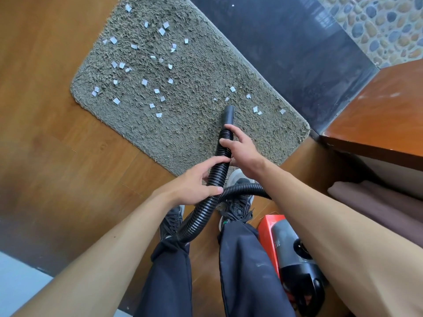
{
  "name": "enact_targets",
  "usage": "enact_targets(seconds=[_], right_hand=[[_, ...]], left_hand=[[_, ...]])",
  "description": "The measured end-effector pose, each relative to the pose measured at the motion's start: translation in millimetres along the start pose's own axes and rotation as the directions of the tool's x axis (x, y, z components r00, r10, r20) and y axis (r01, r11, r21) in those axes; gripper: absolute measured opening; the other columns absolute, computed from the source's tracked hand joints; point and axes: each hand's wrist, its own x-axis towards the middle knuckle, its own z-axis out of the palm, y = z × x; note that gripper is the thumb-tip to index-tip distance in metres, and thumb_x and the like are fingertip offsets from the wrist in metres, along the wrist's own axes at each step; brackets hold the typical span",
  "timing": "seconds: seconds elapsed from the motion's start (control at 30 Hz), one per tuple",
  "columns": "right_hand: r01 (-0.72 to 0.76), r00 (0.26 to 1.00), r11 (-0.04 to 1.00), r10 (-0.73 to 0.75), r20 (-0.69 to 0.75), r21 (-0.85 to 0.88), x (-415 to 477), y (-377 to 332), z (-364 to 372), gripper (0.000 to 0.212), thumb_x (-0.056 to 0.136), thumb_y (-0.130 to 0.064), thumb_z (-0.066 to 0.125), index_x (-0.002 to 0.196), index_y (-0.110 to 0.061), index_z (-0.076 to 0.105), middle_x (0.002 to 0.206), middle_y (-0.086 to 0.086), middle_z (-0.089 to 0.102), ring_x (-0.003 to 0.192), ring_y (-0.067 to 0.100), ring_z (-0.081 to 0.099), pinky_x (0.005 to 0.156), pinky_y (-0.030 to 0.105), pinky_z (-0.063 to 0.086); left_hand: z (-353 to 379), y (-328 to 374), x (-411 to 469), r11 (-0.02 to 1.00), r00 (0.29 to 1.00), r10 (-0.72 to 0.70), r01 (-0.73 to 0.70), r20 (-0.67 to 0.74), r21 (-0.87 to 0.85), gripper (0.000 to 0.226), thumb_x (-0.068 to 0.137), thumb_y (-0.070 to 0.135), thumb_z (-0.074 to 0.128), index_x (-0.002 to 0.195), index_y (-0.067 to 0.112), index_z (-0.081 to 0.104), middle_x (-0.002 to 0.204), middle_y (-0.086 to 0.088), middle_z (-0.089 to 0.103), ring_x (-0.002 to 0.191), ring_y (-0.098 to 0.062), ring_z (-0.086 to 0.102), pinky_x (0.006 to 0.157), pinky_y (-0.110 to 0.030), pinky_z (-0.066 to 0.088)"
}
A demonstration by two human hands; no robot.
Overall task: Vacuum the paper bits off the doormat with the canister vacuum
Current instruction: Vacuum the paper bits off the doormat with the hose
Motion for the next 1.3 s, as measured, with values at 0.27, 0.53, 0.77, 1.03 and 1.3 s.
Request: enact_targets(seconds=[0.27, 0.53, 0.77, 1.03, 1.3], right_hand=[[0.035, 0.996, 0.995, -0.027, 0.089, -0.094, 10.9, -15.3, 24.3, 0.051, 0.096, -0.004, 0.052, 0.141, -0.026, 0.044, 0.107, 0.006, 0.059, 0.085, 0.018, 0.062, 0.065, 0.035, 0.057], [0.024, 0.999, 0.998, -0.021, 0.050, -0.066, 8.1, -15.1, 15.6, 0.050, 0.096, -0.004, 0.052, 0.141, -0.024, 0.045, 0.104, 0.004, 0.058, 0.081, 0.015, 0.061, 0.058, 0.030, 0.053], [-0.023, 0.999, 0.999, 0.024, -0.024, 0.047, -3.4, -0.6, -10.6, 0.050, 0.097, -0.005, 0.051, 0.141, -0.027, 0.046, 0.106, 0.001, 0.061, 0.084, 0.015, 0.061, 0.058, 0.029, 0.052], [-0.041, 0.999, 0.997, 0.042, -0.017, 0.063, -8.2, 14.5, -12.2, 0.050, 0.096, -0.006, 0.052, 0.140, -0.029, 0.046, 0.103, 0.003, 0.061, 0.082, 0.015, 0.062, 0.063, 0.033, 0.055], [0.008, 0.998, 1.000, -0.008, 0.056, 0.009, 5.2, -2.3, 0.6, 0.053, 0.097, -0.004, 0.052, 0.143, -0.027, 0.043, 0.109, 0.008, 0.059, 0.086, 0.018, 0.063, 0.062, 0.028, 0.056]], left_hand=[[-16.5, -5.7, -4.5, 0.997, 0.997, -0.051, 0.047, -0.064, -0.060, 0.065, 0.095, 0.006, 0.061, 0.136, 0.052, 0.040, 0.103, -0.004, 0.064, 0.086, -0.030, 0.073, 0.065, -0.046, 0.062], [-8.7, -1.0, 0.7, 0.999, 0.998, -0.026, 0.024, -0.062, -0.039, 0.064, 0.095, 0.004, 0.060, 0.137, 0.048, 0.041, 0.102, -0.004, 0.063, 0.076, -0.018, 0.067, 0.054, -0.027, 0.056], [6.2, 3.4, 9.0, 1.000, 1.000, 0.013, -0.013, -0.004, 0.028, 0.065, 0.093, 0.003, 0.062, 0.138, 0.046, 0.043, 0.106, 0.006, 0.061, 0.069, 0.005, 0.065, 0.060, -0.016, 0.052], [13.8, -4.3, 3.4, 0.996, 1.000, 0.018, -0.017, -0.001, 0.091, 0.068, 0.091, 0.008, 0.066, 0.140, 0.048, 0.040, 0.116, 0.007, 0.060, 0.079, 0.006, 0.058, 0.089, -0.029, 0.054], [3.5, -2.8, 3.8, 0.998, 0.999, 0.024, -0.022, -0.044, 0.051, 0.066, 0.093, 0.007, 0.064, 0.140, 0.046, 0.039, 0.104, 0.020, 0.055, 0.086, -0.002, 0.059, 0.082, -0.031, 0.050]])
